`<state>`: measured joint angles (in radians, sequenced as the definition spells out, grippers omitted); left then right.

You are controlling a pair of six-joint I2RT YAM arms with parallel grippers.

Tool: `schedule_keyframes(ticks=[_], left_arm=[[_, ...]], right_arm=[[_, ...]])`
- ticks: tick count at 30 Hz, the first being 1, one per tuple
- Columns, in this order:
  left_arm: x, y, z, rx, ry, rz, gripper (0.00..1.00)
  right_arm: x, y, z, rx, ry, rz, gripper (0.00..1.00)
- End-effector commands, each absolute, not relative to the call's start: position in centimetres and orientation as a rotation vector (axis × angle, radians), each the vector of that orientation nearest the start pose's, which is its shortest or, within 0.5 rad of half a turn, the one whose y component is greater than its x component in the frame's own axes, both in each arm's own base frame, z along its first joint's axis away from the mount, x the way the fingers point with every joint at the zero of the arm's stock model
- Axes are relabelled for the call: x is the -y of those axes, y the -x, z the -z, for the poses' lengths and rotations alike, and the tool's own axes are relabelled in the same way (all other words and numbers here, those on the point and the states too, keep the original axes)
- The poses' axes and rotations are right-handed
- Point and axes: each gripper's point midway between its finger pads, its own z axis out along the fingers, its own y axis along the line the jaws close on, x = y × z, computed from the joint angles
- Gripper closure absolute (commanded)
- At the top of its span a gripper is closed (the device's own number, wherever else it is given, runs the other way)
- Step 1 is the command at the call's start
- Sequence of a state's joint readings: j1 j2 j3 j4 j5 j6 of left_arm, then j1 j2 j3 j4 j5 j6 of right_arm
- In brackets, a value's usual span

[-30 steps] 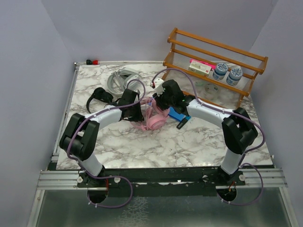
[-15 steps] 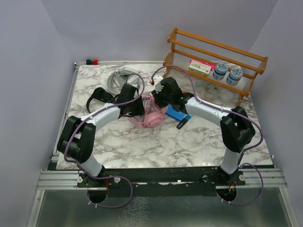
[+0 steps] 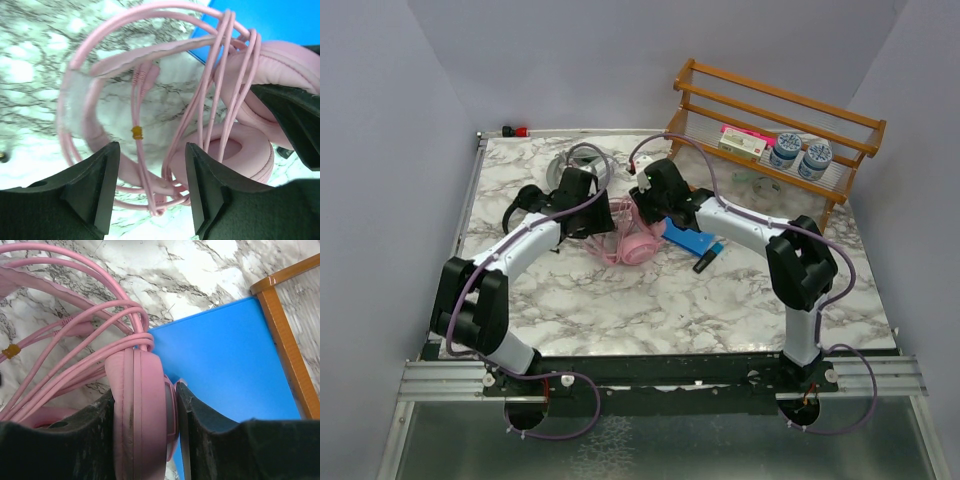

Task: Wrap the headphones
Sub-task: Move the headphones to the center of the board.

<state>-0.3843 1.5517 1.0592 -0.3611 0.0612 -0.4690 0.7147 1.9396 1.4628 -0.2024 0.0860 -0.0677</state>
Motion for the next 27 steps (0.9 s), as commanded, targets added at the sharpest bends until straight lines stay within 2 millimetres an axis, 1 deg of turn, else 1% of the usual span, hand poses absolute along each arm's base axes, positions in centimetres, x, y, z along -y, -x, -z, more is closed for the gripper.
schedule_keyframes(ticks=[1,4,5,8,11,12,14,16,17,18,19,21,23,24,26,27], left_arm=[[14.6,-35.7,-12.6,-2.417,0.133,0.381,0.41],[13.8,-35.9,-14.1,-2.365,0.158,0.387,0.43],[13.6,-35.9,-15.0,-2.338,0.162,0.393,0.44],[12.1,-36.1,-16.6,-2.280,0.197,0.341,0.45],[10.8,-35.7,-17.7,-2.234,0.228,0.299,0.45],[10.3,-35.5,-18.0,-2.219,0.242,0.283,0.45],[9.3,-35.0,-18.2,-2.195,0.271,0.259,0.45],[8.7,-34.6,-18.2,-2.176,0.296,0.259,0.45],[8.5,-34.4,-18.1,-2.170,0.305,0.265,0.45],[8.4,-34.2,-18.1,-2.164,0.312,0.273,0.45],[8.3,-34.0,-18.0,-2.161,0.319,0.278,0.45],[8.1,-33.7,-18.3,-2.144,0.326,0.287,0.45],[8.0,-33.5,-18.8,-2.115,0.330,0.294,0.44],[7.9,-33.4,-19.2,-2.096,0.332,0.299,0.44],[7.9,-33.2,-20.2,-2.047,0.329,0.320,0.44],[8.0,-33.1,-20.9,-2.020,0.323,0.337,0.44]], right_arm=[[-34.6,-42.3,-13.2,-2.067,0.757,-0.263,0.57],[-35.1,-42.7,-13.0,-2.074,0.755,-0.265,0.58],[-35.3,-42.8,-12.9,-2.077,0.754,-0.266,0.58],[-36.0,-43.4,-12.6,-2.089,0.742,-0.262,0.58],[-36.6,-44.3,-12.3,-2.101,0.706,-0.248,0.57],[-36.8,-44.5,-12.2,-2.106,0.687,-0.249,0.55],[-37.2,-45.2,-12.3,-2.094,0.662,-0.248,0.47],[-37.5,-45.8,-12.4,-2.080,0.645,-0.246,0.36],[-37.6,-46.1,-12.6,-2.074,0.639,-0.246,0.15],[-37.7,-46.3,-13.0,-2.067,0.633,-0.243,0.02],[-37.7,-46.5,-13.5,-2.061,0.626,-0.240,0.00],[-37.7,-46.6,-15.1,-2.026,0.612,-0.246,0.00],[-37.2,-46.3,-17.4,-1.974,0.595,-0.256,0.00],[-36.8,-45.9,-19.3,-1.932,0.583,-0.268,0.00],[-35.8,-45.1,-22.1,-1.872,0.556,-0.278,0.00],[-35.2,-44.6,-23.1,-1.847,0.539,-0.282,0.00]])
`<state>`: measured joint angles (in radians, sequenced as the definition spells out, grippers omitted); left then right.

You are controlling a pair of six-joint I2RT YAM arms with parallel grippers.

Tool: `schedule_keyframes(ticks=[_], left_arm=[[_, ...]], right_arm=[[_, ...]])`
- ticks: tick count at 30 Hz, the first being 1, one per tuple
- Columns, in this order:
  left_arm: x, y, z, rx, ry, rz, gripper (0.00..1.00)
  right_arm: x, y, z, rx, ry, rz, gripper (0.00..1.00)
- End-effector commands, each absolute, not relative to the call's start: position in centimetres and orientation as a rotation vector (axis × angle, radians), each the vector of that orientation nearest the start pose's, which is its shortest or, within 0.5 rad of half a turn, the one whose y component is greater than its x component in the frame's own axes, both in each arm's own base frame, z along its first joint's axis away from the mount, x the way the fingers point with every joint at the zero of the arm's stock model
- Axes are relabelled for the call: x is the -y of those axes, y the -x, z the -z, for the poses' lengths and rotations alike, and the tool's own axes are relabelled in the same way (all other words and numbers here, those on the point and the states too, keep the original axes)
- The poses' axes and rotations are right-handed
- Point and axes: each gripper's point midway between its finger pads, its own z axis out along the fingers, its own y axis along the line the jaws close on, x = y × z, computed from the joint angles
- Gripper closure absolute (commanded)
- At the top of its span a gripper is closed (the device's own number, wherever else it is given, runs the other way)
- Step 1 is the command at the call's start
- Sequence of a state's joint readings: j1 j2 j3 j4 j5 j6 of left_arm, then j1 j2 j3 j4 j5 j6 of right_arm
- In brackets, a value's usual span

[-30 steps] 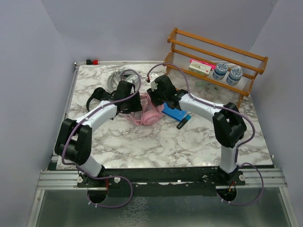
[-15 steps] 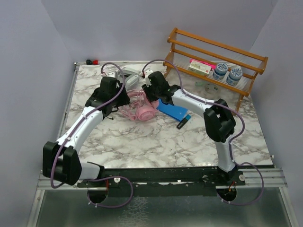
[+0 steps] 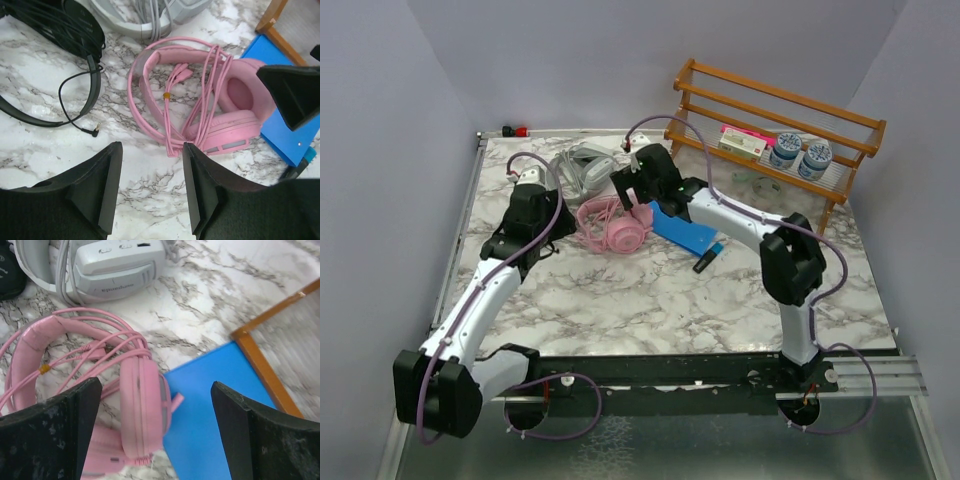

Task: Wrap the headphones
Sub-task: Move the headphones to the center of the board, then reset both arms

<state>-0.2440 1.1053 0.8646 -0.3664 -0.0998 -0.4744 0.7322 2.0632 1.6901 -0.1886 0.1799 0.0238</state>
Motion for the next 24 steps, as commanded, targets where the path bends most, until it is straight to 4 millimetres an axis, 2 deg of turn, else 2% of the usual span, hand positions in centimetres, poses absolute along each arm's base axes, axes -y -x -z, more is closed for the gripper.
schedule_keyframes(ticks=[1,2,5,8,10,12,14,16,18,21,24], left_arm=[[8.1,-33.0,-21.4,-1.998,0.318,0.354,0.44],[8.1,-32.8,-21.8,-1.977,0.322,0.369,0.44],[8.2,-32.1,-22.9,-1.927,0.308,0.396,0.43],[8.5,-31.1,-23.2,-1.888,0.222,0.414,0.42],[8.5,-30.3,-22.6,-1.866,0.197,0.423,0.39],[8.8,-29.6,-22.6,-1.828,0.182,0.461,0.29],[9.1,-29.0,-22.6,-1.793,0.203,0.508,0.06],[9.7,-28.4,-22.7,-1.758,0.205,0.573,0.01],[10.3,-28.0,-22.5,-1.739,0.214,0.628,0.01],[10.3,-28.2,-21.9,-1.709,0.226,0.645,0.01],[8.5,-28.7,-21.1,-1.667,0.357,0.591,0.01]], right_arm=[[-34.4,-44.1,-24.2,-1.814,0.541,-0.270,0.00],[-33.4,-43.3,-24.1,-1.804,0.544,-0.255,0.00],[-30.8,-41.0,-25.4,-1.740,0.505,-0.256,0.00],[-28.0,-37.6,-25.1,-1.672,0.508,-0.281,0.00],[-26.1,-35.4,-24.6,-1.629,0.482,-0.305,0.00],[-24.5,-33.5,-23.7,-1.600,0.478,-0.320,0.00],[-23.1,-31.9,-22.2,-1.610,0.479,-0.318,0.00],[-21.8,-30.6,-20.6,-1.646,0.451,-0.324,0.00],[-20.2,-29.7,-19.4,-1.669,0.377,-0.320,0.00],[-17.0,-29.6,-18.1,-1.684,0.213,-0.247,0.00],[-14.5,-30.5,-17.5,-1.717,0.160,-0.217,0.00]])
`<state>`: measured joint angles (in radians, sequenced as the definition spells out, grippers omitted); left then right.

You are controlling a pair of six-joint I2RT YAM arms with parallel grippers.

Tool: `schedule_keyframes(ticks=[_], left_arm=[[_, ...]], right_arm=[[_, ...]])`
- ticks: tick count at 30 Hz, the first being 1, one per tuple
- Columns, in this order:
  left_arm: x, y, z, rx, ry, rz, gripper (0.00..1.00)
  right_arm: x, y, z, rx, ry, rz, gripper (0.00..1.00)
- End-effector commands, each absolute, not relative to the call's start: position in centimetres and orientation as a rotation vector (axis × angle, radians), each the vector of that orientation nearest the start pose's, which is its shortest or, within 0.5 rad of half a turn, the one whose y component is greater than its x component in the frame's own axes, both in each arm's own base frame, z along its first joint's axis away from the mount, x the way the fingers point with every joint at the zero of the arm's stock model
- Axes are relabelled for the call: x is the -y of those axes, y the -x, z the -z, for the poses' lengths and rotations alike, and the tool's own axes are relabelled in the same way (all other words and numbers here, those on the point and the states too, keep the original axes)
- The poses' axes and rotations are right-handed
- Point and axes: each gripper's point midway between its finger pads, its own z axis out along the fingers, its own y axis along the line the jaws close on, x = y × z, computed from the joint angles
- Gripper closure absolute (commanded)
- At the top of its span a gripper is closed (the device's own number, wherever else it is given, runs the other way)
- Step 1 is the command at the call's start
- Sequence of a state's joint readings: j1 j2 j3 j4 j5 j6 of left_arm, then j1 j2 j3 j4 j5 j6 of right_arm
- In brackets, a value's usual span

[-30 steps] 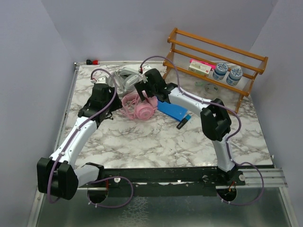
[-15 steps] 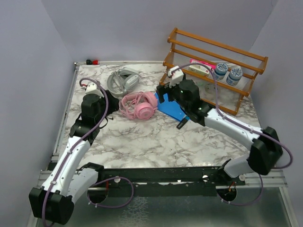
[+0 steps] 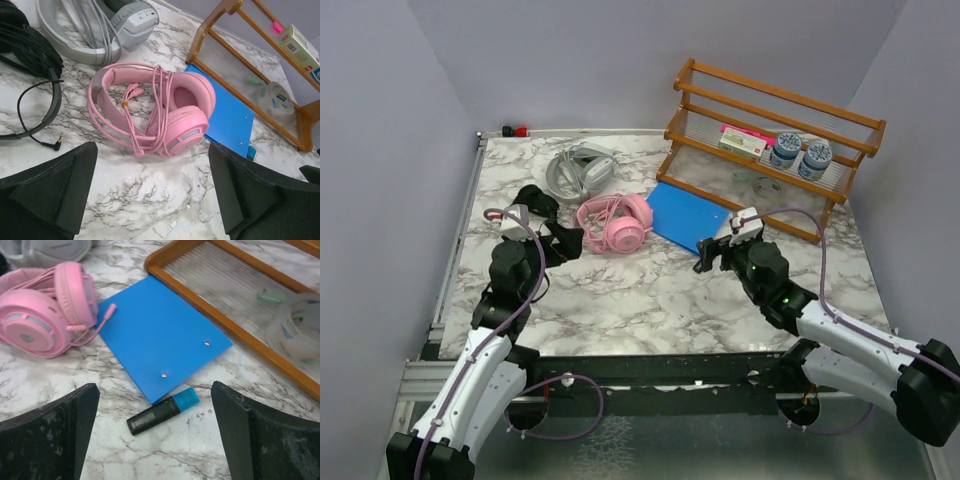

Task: Wrap the headphones
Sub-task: Reset both arms

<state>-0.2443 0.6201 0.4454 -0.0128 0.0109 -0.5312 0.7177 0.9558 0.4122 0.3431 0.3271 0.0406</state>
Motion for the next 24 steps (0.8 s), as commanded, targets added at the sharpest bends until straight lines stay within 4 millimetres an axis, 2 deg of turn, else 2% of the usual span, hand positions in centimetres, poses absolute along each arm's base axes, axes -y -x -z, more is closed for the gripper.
schedule_keyframes(ticks=[1,3,5,8,11,12,16,18,20,23,24], left_arm=[[8.1,-28.8,-21.1,-1.646,0.394,0.589,0.01],[7.2,-29.3,-21.3,-1.612,0.432,0.549,0.01],[6.2,-30.1,-20.4,-1.616,0.449,0.463,0.01],[5.1,-31.3,-19.0,-1.625,0.432,0.350,0.01],[3.9,-32.2,-18.6,-1.588,0.397,0.232,0.01],[3.3,-32.5,-18.5,-1.573,0.392,0.186,0.01],[1.9,-32.8,-17.3,-1.588,0.380,0.060,0.01],[1.7,-32.9,-16.8,-1.561,0.362,0.048,0.01],[1.1,-32.8,-15.6,-1.558,0.362,0.004,0.01],[0.8,-33.3,-13.6,-1.597,0.303,-0.074,0.01],[0.7,-33.5,-12.8,-1.616,0.281,-0.101,0.01]], right_arm=[[-13.4,-31.0,-17.4,-1.743,0.110,-0.224,0.00],[-10.8,-32.2,-17.8,-1.759,0.008,-0.267,0.00],[-7.9,-33.4,-18.1,-1.747,-0.088,-0.269,0.00],[-4.3,-35.0,-17.6,-1.731,-0.119,-0.126,0.00],[-2.9,-35.7,-16.9,-1.654,-0.038,-0.024,0.00],[-2.1,-35.1,-15.8,-1.624,-0.054,0.012,0.01],[0.2,-34.1,-15.7,-1.466,-0.113,0.107,0.09],[0.4,-35.0,-14.2,-1.505,-0.092,0.149,0.08],[0.7,-35.6,-12.1,-1.556,-0.107,0.170,0.07],[0.9,-36.5,-11.0,-1.538,-0.111,0.186,0.03],[0.6,-36.7,-9.7,-1.588,-0.088,0.178,0.03]])
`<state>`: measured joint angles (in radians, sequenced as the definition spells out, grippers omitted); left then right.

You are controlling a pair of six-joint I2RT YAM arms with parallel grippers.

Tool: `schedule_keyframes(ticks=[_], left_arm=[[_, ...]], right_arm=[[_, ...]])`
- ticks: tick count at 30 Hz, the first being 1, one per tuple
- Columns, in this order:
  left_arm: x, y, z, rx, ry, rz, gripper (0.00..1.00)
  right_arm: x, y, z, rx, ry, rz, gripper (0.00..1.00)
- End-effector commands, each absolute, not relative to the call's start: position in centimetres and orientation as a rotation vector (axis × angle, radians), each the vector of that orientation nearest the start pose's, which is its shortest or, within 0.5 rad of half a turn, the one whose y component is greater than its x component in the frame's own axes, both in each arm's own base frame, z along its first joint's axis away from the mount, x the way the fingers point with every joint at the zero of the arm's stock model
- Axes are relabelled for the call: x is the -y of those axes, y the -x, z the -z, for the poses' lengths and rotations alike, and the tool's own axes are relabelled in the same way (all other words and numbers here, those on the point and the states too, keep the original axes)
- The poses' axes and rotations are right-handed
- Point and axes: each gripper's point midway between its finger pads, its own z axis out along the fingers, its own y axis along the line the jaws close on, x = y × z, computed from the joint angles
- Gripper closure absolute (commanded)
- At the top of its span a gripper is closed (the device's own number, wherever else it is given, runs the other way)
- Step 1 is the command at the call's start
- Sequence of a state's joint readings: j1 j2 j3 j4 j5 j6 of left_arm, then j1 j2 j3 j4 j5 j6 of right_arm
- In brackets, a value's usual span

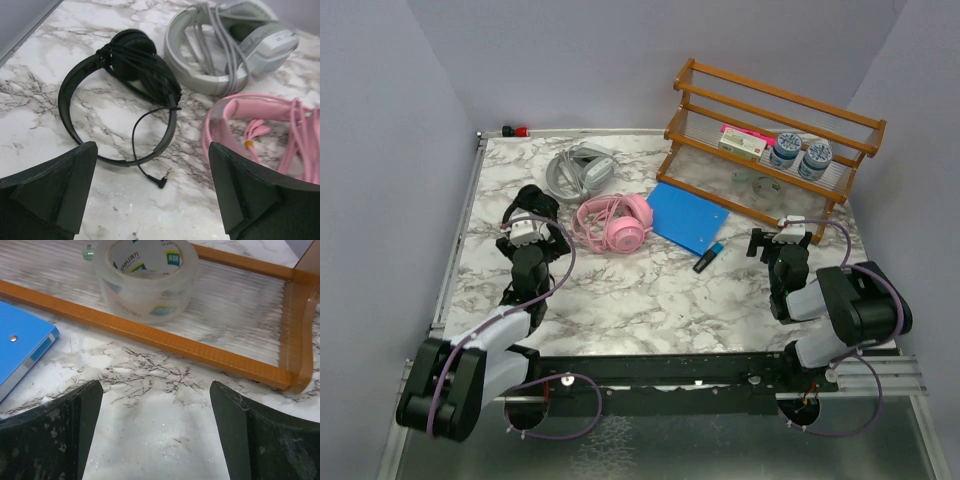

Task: Wrap the headphones
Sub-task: Reset both arms

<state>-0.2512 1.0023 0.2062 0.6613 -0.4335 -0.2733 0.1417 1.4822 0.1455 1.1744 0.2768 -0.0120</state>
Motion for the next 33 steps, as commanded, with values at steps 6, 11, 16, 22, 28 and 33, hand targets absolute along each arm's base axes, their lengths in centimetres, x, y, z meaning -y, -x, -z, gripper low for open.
schedule_keyframes(ticks=[6,11,16,22,28,33], left_arm=[[1.3,-34.3,-11.6,-1.571,0.135,-0.128,0.01],[1.7,-35.8,-11.2,-1.594,0.065,-0.155,0.01],[2.6,-36.5,-10.0,-1.532,-0.040,-0.170,0.01],[0.9,-37.8,-8.3,-1.647,0.087,-0.217,0.01],[0.7,-38.0,-8.3,-1.644,0.105,-0.217,0.01],[0.7,-38.0,-8.3,-1.646,0.103,-0.218,0.01]], right_arm=[[0.9,-37.9,-8.8,-1.641,-0.108,0.198,0.00],[0.9,-37.9,-8.8,-1.637,-0.109,0.199,0.00],[0.9,-37.9,-8.9,-1.634,-0.108,0.198,0.00],[0.8,-37.9,-8.9,-1.633,-0.108,0.197,0.00],[0.9,-37.9,-8.9,-1.633,-0.109,0.198,0.00],[0.9,-37.9,-8.8,-1.635,-0.108,0.197,0.00]])
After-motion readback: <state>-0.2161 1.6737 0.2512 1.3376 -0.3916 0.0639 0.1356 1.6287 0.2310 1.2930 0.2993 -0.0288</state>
